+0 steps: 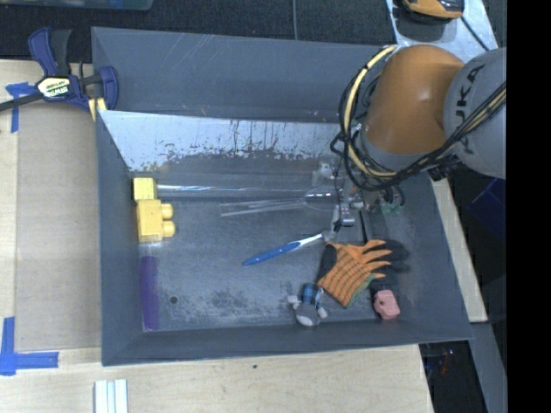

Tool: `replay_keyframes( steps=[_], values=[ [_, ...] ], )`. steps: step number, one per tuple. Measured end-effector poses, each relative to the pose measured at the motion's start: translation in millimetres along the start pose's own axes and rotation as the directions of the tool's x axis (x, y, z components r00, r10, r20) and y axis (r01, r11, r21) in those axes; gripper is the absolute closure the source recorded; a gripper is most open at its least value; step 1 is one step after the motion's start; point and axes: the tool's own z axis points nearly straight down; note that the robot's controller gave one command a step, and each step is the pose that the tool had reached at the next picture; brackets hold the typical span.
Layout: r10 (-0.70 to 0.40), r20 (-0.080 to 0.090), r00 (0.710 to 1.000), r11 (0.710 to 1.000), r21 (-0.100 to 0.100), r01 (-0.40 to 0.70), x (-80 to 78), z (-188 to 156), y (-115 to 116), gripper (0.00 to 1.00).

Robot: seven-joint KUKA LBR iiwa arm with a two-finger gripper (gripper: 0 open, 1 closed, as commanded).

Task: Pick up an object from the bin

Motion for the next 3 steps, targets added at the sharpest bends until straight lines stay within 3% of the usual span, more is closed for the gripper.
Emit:
replay_keyframes(
  steps=[1,2,3],
  values=[
    [0.000,0.007,1.000,1.000,0.000,0.000,-1.1,-4.3,0.0,0.00],
    [-0.171,0.011,0.985,0.985,0.002,0.171,1.8,17.9,-19.0,0.00],
    [-0.112,0.009,0.994,0.994,0.001,0.112,7.8,52.3,2.9,0.00]
  ],
)
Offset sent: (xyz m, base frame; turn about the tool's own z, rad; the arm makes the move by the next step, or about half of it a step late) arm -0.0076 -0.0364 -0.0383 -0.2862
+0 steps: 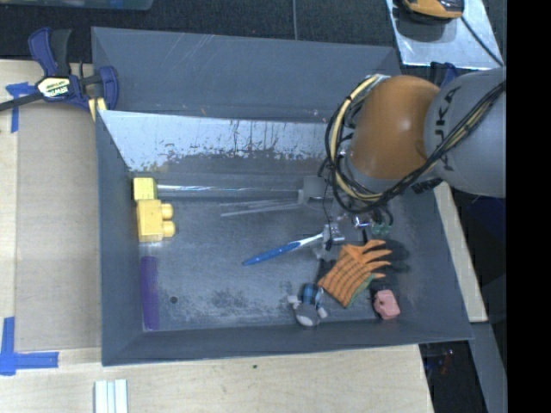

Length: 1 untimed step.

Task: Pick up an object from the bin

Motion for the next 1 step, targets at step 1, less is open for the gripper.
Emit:
replay_keyframes(
  steps=[1],
  values=[
    [0.189,-0.001,0.982,0.982,0.002,-0.189,30.3,15.3,16.4,0.00]
  ],
)
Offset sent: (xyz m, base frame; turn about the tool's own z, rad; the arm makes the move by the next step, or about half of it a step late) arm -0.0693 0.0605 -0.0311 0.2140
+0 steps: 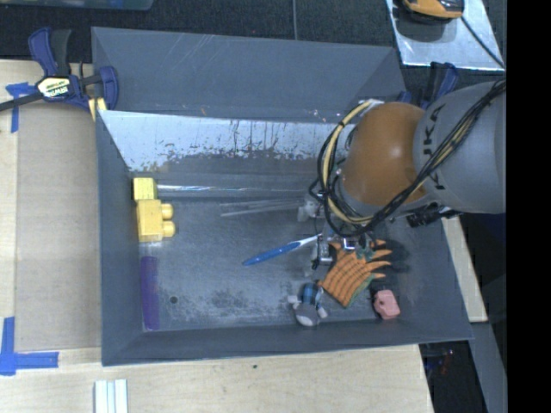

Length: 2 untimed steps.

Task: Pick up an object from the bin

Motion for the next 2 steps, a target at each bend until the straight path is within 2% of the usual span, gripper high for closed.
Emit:
replay_keyframes(
  steps=[1,2],
  values=[
    [0.023,0.006,1.000,1.000,-0.004,-0.023,40.2,14.5,44.8,1.00],
    [0.022,0.006,1.000,1.000,-0.004,-0.022,40.2,14.5,44.8,1.00]
  ],
)
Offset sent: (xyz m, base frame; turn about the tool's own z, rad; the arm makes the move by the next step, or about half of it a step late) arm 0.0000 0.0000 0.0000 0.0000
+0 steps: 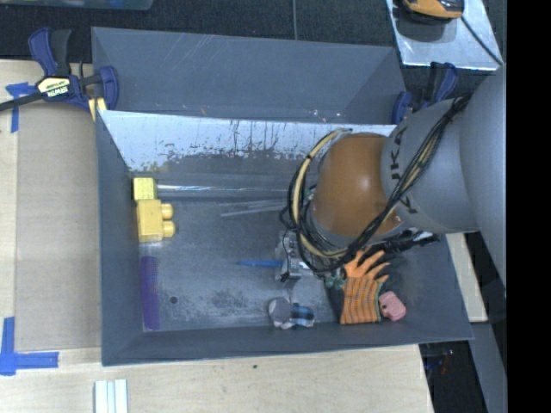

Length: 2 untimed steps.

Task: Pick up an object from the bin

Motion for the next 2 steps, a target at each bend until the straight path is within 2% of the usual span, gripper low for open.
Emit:
replay_keyframes(
  steps=[1,2],
  values=[
    [0.000,-0.005,1.000,1.000,0.002,0.000,-0.4,-60.0,12.0,1.00],
    [-0.004,0.000,1.000,1.000,0.002,0.004,1.4,-104.5,-11.0,1.00]
  ],
)
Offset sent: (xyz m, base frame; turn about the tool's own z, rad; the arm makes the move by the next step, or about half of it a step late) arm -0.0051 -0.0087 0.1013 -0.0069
